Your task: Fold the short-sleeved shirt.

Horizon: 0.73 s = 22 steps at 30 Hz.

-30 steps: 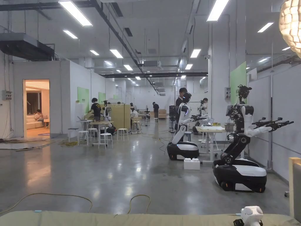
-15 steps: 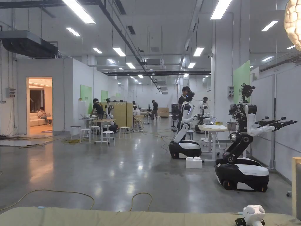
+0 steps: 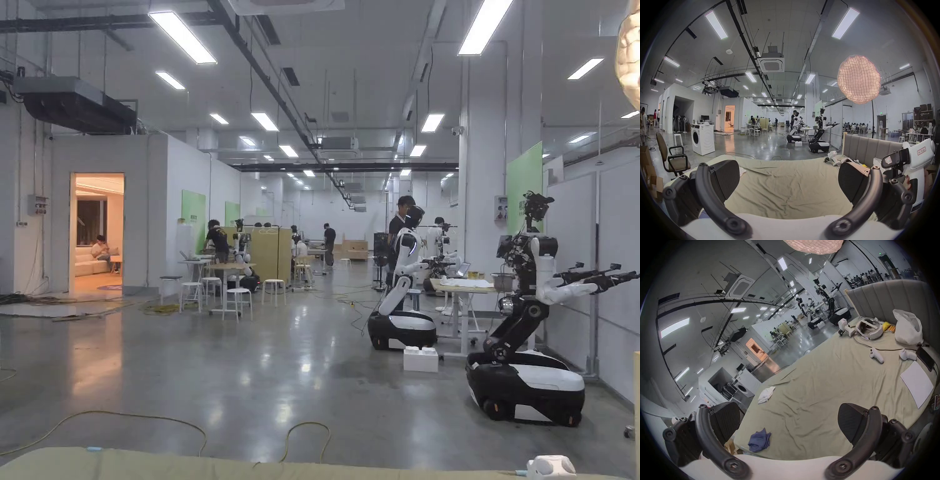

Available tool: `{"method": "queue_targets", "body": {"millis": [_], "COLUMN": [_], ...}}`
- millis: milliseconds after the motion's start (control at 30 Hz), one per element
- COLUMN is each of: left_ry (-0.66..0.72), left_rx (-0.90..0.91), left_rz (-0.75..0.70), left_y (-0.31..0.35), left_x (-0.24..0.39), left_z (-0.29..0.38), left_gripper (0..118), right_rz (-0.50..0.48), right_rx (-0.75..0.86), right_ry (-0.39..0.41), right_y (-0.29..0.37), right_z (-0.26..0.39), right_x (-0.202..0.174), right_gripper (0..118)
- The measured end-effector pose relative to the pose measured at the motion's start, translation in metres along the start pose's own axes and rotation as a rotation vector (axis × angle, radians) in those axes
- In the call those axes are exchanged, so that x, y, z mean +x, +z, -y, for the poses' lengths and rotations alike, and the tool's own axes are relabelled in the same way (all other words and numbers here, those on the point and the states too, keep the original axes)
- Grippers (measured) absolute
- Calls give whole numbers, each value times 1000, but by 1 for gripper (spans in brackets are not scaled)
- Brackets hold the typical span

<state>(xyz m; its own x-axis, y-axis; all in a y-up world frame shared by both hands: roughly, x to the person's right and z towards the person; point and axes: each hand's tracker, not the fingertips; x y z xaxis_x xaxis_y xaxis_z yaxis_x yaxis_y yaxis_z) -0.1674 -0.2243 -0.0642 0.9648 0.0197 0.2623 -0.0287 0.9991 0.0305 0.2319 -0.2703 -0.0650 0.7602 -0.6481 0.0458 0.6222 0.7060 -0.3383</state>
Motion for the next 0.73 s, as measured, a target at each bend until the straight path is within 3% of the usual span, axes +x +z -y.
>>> {"method": "queue_targets", "body": {"millis": [367, 533, 733], "left_ry": [41, 14, 10], "left_rx": [-4, -7, -2], "left_rz": [11, 8, 9], "left_y": [1, 2, 4], "left_x": [-3, 0, 2], "left_z": [-3, -3, -4], "left_gripper": [118, 118, 118], "right_rz": [152, 101, 141], "right_rx": [83, 131, 211], "right_ry": [155, 145, 179], "right_y": [6, 11, 18], "right_z": [-5, -6, -9], "right_x": [-14, -13, -16], "right_gripper": [118, 118, 118]}}
